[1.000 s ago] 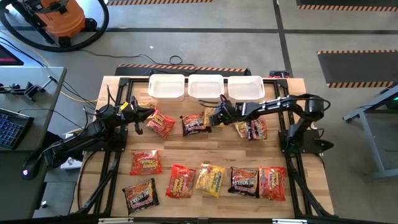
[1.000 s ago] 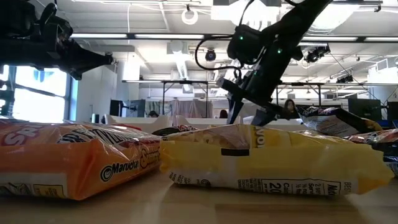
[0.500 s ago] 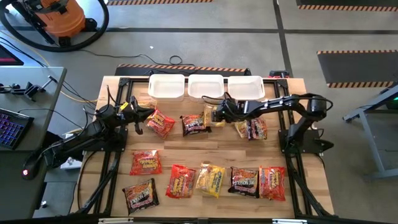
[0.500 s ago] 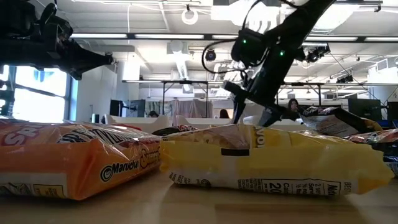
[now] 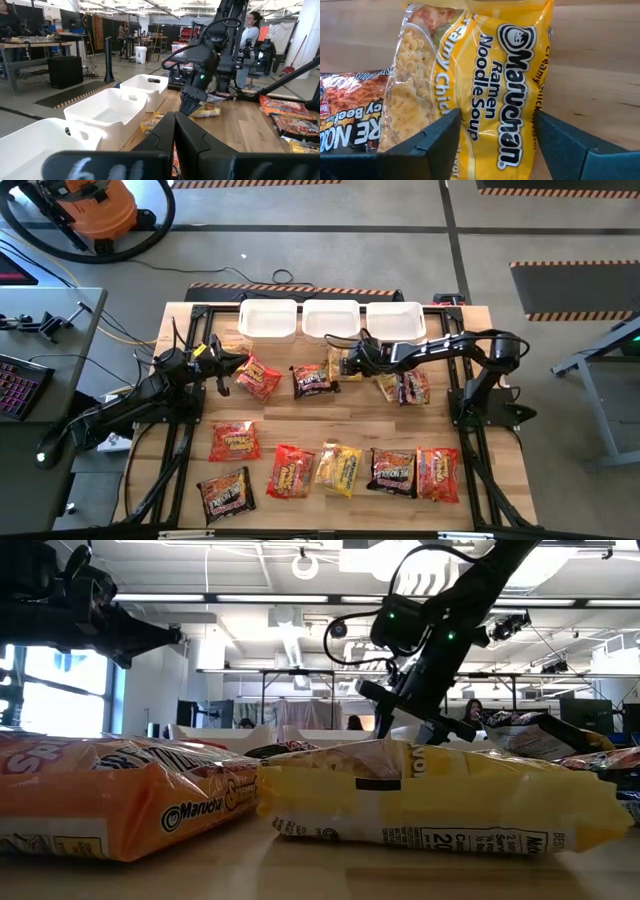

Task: Sort Maruchan noodles
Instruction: Put the yellow noodle into the center white bin

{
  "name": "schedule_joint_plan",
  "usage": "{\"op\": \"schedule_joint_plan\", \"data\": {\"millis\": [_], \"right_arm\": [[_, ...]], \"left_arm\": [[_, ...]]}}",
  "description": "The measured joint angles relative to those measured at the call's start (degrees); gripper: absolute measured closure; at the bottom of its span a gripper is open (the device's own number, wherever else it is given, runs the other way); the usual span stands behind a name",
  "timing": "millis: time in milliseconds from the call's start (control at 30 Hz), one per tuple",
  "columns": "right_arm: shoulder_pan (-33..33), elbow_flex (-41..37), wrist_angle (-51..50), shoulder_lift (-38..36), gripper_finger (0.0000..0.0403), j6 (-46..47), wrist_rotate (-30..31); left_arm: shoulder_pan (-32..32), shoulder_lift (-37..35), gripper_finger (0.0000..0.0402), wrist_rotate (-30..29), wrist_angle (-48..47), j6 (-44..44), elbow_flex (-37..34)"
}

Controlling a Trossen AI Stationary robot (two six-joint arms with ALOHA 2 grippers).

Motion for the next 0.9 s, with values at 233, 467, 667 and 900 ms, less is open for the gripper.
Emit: {"op": "schedule_joint_plan", "data": {"millis": [233, 467, 667, 900], "right_arm": [[-0.02, 0.03, 1.24, 0.71, 0.0154, 0.21, 0.01], [0.96, 0.14, 3.34, 3.31, 0.0181, 0.65, 0.36], [1.64, -0.01, 6.94, 3.48, 0.026, -3.68, 0.36], [2.38, -0.05, 8.97, 2.88, 0.0361, -7.98, 0.95]], "left_arm": [[0.01, 0.0, 0.0399, 0.02, 0.0, 0.0, -0.02], [0.01, 0.02, 0.0399, 0.02, 0.0, 0.0, 0.0], [0.0, -0.01, 0.0399, 0.02, 0.0, 0.0, 0.0], [0.02, -0.01, 0.0399, 0.02, 0.0, 0.0, -0.02]]}}
